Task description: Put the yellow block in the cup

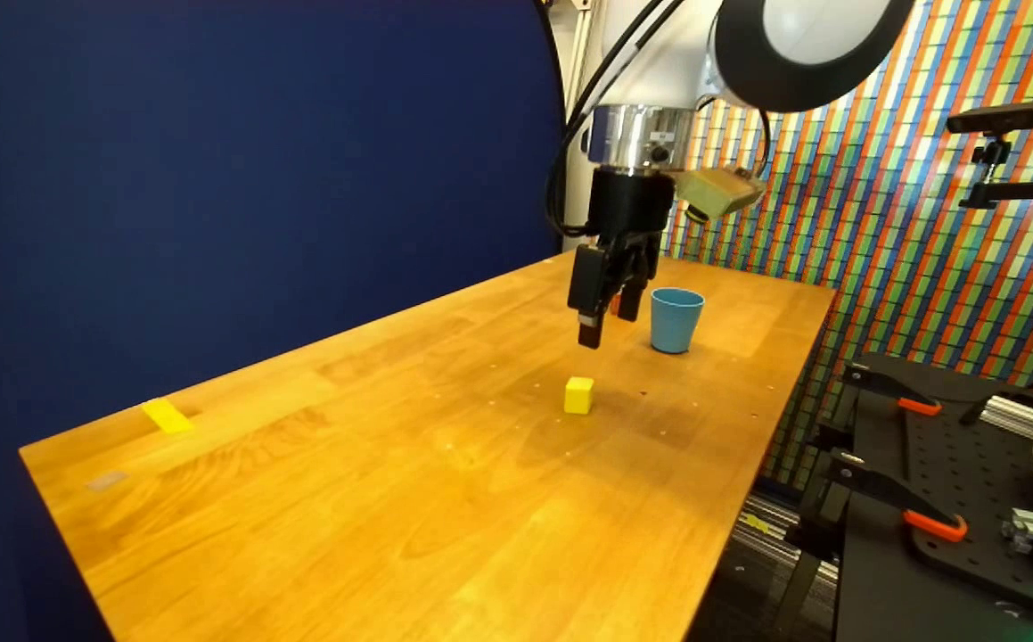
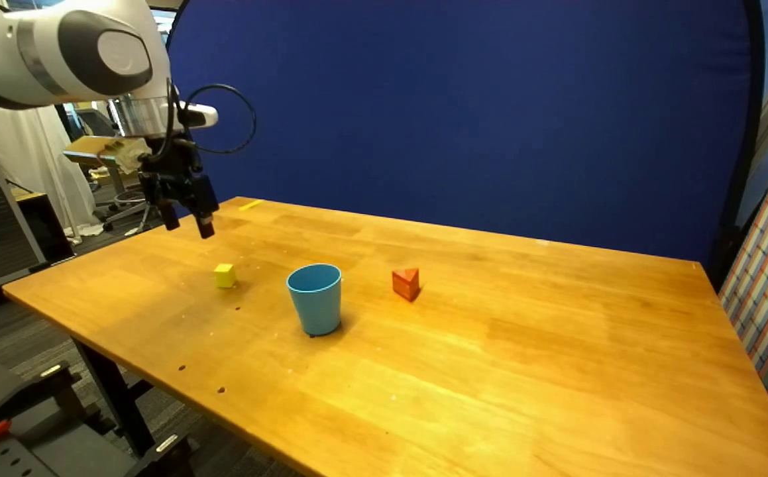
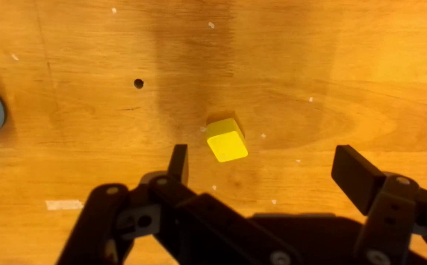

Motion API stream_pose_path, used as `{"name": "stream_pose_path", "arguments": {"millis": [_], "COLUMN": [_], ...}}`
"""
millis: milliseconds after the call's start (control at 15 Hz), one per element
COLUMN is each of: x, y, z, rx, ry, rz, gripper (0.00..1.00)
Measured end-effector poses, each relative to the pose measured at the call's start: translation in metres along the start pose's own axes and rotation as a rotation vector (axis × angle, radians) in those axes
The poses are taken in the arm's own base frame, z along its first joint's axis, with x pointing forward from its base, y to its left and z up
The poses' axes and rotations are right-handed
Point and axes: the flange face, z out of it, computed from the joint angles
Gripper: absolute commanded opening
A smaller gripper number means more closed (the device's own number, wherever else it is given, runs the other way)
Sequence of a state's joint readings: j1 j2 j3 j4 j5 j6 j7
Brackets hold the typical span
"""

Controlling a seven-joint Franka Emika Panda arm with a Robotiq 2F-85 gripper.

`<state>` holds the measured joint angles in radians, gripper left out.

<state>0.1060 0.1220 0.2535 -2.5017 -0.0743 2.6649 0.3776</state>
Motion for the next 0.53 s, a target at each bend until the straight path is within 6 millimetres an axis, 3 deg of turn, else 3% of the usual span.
{"name": "stream_pose_path", "arguments": {"millis": [333, 533], "x": [0.025, 0.037], "y": [-0.008, -0.014], "z": [0.057, 0.078], "rx": [0.022, 0.021], "ry": [-0.069, -0.087], "rz": [0.023, 0.03], "gripper": [1.0, 1.0]}}
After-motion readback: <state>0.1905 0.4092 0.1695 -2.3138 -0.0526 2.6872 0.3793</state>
